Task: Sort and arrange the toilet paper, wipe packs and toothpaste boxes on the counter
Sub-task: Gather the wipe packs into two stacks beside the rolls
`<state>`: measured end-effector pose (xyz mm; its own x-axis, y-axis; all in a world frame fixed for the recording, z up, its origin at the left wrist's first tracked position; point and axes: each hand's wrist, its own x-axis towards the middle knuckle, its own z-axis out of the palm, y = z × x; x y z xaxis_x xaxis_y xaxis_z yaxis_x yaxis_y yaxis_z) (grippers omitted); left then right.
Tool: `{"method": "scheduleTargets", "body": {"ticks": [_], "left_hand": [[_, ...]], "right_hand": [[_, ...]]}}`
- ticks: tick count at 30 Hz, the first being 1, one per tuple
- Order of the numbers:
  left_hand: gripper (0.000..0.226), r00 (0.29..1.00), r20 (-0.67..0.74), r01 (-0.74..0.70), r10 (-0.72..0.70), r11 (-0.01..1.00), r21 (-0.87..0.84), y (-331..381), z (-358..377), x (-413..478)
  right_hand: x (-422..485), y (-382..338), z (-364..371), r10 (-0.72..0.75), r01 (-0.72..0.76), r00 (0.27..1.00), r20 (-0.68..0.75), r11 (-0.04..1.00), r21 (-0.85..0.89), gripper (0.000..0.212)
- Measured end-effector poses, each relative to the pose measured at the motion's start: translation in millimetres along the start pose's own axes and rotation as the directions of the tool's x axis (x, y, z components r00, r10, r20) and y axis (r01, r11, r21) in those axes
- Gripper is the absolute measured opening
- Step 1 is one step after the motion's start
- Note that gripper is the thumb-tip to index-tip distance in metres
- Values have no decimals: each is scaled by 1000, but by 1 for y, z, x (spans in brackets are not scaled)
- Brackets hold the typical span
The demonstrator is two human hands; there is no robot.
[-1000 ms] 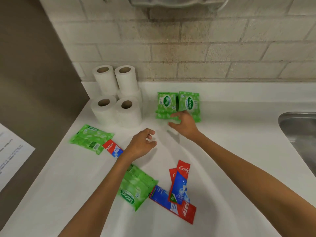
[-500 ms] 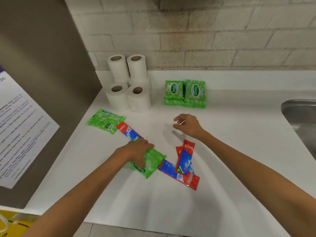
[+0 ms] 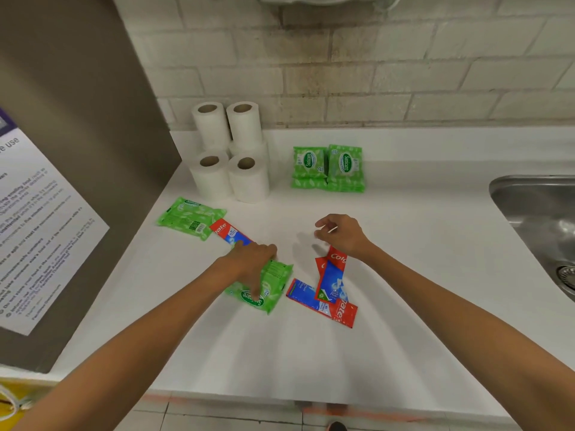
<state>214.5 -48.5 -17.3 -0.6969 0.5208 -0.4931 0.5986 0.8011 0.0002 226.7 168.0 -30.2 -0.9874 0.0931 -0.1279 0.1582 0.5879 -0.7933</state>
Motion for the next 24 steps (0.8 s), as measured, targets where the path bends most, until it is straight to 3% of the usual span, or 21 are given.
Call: {"method": "scheduleTargets", "body": {"ticks": [4, 7, 9, 11, 13, 15, 17, 20, 24], "left_hand": [[57, 998, -66, 20, -24, 998, -67, -3, -7, -14], [34, 989, -145, 5, -20, 994, -106, -8, -20, -28], [25, 956, -292, -34, 8, 996, -84, -6, -28, -36], [22, 837, -543, -89, 64, 996, -21, 0, -31, -45], [25, 658, -741, -154, 134, 987, 42, 9, -31, -51], [31, 505, -837, -194, 211, 973, 128, 15, -28, -54], [45, 423, -873, -239, 241, 960, 149, 19, -22, -51], [56, 456, -870, -310, 190, 950, 45, 24, -12, -44], [49, 489, -872, -381, -20, 894, -235, 32, 2, -28]], "right_hand": [[-5, -5, 1, 91, -97, 995, 41, 973, 208, 24], [-8, -12, 4, 197, -273, 955, 221, 873, 403, 30], [-11, -16, 5, 260, -412, 891, 372, 807, 423, 34], [-11, -18, 8, 275, -502, 818, 506, 771, 392, 38], [-13, -20, 8, 244, -558, 753, 611, 728, 398, 44], [-12, -22, 7, 179, -578, 729, 660, 677, 455, 47], [-13, -22, 4, 109, -573, 738, 666, 623, 533, 39], [-14, -19, -3, 62, -551, 773, 631, 557, 621, 21], [-12, -10, -15, 51, -527, 804, 593, 523, 670, 19]]}}
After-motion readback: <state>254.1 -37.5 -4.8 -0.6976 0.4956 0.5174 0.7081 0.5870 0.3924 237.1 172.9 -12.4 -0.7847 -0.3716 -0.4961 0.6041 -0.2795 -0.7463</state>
